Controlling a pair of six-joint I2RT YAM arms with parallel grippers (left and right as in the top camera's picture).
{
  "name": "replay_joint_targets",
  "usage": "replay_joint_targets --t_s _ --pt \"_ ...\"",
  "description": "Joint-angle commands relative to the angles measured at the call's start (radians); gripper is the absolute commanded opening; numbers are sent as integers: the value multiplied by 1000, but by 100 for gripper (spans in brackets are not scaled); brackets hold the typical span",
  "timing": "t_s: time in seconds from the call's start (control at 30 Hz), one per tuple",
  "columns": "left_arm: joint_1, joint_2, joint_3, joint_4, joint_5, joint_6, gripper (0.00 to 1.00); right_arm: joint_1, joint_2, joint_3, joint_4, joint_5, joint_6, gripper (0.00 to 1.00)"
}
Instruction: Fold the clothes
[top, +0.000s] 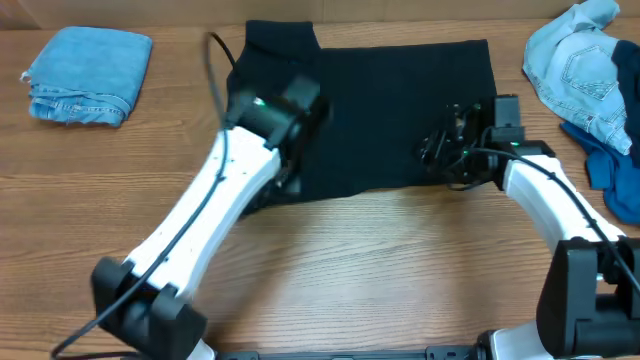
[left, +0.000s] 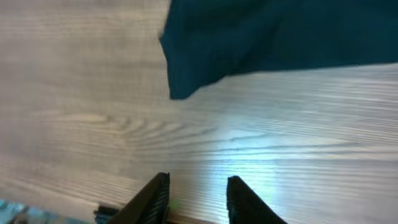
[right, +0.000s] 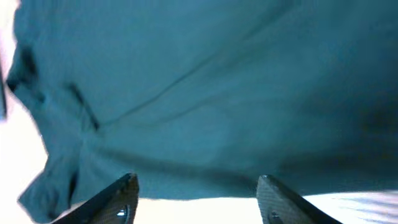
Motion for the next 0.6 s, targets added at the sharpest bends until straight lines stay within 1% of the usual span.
replay_joint_targets --t_s 0.0,0.1,0.23,0.37,0.47,0.5,0.57 --pt "19 2 -204 84 26 -63 36 -32 -1 18 -2 15 2 68" --pt "45 2 -284 141 47 -50 38 -35 -1 18 -2 3 2 68" --pt "107 2 -397 275 46 13 43 -34 -1 18 -2 3 2 69" --pt "186 2 -509 428 52 72 44 -34 -1 18 -4 -4 2 69" --pt "244 2 -557 528 58 118 46 -34 -1 18 -4 -3 2 69" --pt "277 2 -575 576 55 142 48 -34 -1 18 -4 -3 2 69" --pt "309 2 -589 608 38 146 49 -34 -1 18 -6 -4 3 69"
